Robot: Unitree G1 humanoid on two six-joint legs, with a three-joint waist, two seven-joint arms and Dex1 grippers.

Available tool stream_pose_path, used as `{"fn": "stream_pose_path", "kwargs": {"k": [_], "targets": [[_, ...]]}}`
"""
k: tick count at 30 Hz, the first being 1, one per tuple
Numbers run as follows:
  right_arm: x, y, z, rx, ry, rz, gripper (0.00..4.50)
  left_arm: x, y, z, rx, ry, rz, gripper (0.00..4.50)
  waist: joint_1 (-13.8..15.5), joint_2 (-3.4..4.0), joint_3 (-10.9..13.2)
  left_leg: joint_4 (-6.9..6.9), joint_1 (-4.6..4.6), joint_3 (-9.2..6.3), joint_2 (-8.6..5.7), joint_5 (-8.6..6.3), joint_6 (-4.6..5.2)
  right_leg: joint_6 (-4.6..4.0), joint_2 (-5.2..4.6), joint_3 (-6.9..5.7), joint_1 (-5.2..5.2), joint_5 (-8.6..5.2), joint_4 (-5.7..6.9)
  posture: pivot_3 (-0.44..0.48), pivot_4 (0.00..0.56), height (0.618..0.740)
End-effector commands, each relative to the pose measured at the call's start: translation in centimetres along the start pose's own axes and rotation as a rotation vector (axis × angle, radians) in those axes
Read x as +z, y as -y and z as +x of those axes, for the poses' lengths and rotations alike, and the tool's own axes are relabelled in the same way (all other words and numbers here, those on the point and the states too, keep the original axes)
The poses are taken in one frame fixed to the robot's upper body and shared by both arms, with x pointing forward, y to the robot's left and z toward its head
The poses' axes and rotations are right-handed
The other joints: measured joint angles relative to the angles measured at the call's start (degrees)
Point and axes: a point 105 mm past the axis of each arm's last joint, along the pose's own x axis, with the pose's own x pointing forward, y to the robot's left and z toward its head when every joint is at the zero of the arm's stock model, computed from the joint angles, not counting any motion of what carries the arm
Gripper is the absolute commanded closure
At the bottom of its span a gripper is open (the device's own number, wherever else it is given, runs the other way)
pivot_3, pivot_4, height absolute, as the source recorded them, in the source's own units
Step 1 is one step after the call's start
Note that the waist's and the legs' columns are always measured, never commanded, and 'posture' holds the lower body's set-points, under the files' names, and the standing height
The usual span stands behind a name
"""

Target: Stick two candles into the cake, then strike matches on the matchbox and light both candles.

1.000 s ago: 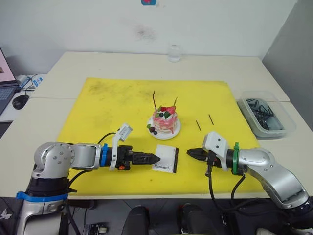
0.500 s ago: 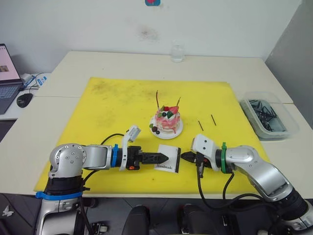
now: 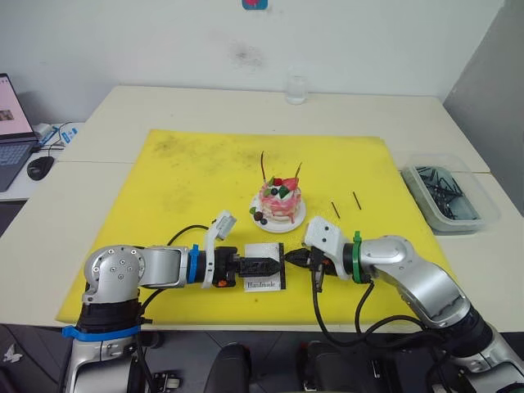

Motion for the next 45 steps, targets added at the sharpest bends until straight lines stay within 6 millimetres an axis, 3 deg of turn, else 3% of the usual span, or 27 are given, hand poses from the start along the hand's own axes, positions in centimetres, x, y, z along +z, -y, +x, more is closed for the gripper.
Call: {"fn": "stream_pose_path", "kwargs": {"k": [1,5,10,19,24,28,33,39,45], "targets": [[1.7,0.0,-0.4,-0.011,0.047,-0.024,4.48,-1.0,0.3,0.6,-0.008,-0.051,0.002,0.0,0.0,0.0,0.0,0.0,0.0,0.0,0.0,0.0,0.0,0.0,0.0,0.0,0.0,0.0,0.0,0.0,0.15,0.74],[1.6,0.0,-0.4,-0.017,0.041,-0.017,4.48,-1.0,0.0,0.6,0.013,-0.049,0.005,0.0,0.0,0.0,0.0,0.0,0.0,0.01,0.0,0.0,0.0,0.0,0.0,0.01,0.0,0.0,0.0,0.0,0.15,0.74],[1.6,0.5,-0.8,-0.048,0.035,-0.003,4.5,-0.7,0.0,0.3,0.023,-0.037,0.036,1.5,-0.01,0.0,0.0,0.0,0.0,0.0,0.0,0.0,0.0,0.0,0.0,0.0,-0.01,0.0,0.0,0.0,0.15,0.74],[1.5,1.8,-4.6,-0.151,0.042,0.073,4.5,0.5,4.0,-1.0,-0.13,-0.075,0.178,4.4,-0.04,-0.01,0.01,-0.02,-0.03,-0.03,0.02,0.0,0.0,-0.01,0.01,-0.04,-0.04,-0.01,0.0,0.0,0.15,0.74],[0.6,1.8,-6.8,-0.181,0.008,0.098,4.5,0.0,4.7,-0.2,-0.18,-0.115,0.181,4.45,-0.13,-0.01,0.01,-0.02,-0.03,0.02,0.01,0.0,0.0,0.0,0.0,0.01,-0.04,-0.01,-0.02,0.0,0.15,0.74],[-0.2,1.8,-7.9,-0.205,-0.018,0.127,4.5,-1.1,3.4,1.5,-0.16,-0.145,0.116,4.45,-0.14,-0.01,0.01,-0.03,-0.02,0.0,0.01,0.0,0.0,-0.01,0.01,0.0,-0.03,-0.01,-0.02,0.0,0.15,0.74],[-1.1,0.5,-7.5,-0.171,-0.027,0.165,4.5,-1.5,2.1,2.8,-0.117,-0.147,0.097,4.45,-0.15,-0.01,0.01,-0.03,-0.02,-0.02,0.0,0.0,0.0,-0.01,0.05,-0.02,-0.04,-0.01,-0.01,0.0,0.15,0.74],[-1.9,-0.7,-6.5,-0.143,-0.03,0.195,4.5,-0.6,1.6,2.9,-0.115,-0.111,0.095,4.45,-0.22,-0.01,0.01,-0.03,-0.02,-0.03,0.01,0.0,0.0,-0.01,0.08,-0.02,-0.04,-0.01,-0.01,0.0,0.15,0.74],[-1.8,-1.0,-6.1,-0.142,-0.022,0.201,4.5,-0.3,2.0,2.8,-0.13,-0.093,0.104,2.83,-0.22,-0.01,0.01,-0.02,-0.02,-0.01,0.01,0.0,0.0,-0.01,0.07,0.01,-0.04,-0.01,-0.02,0.0,0.15,0.74]]}}
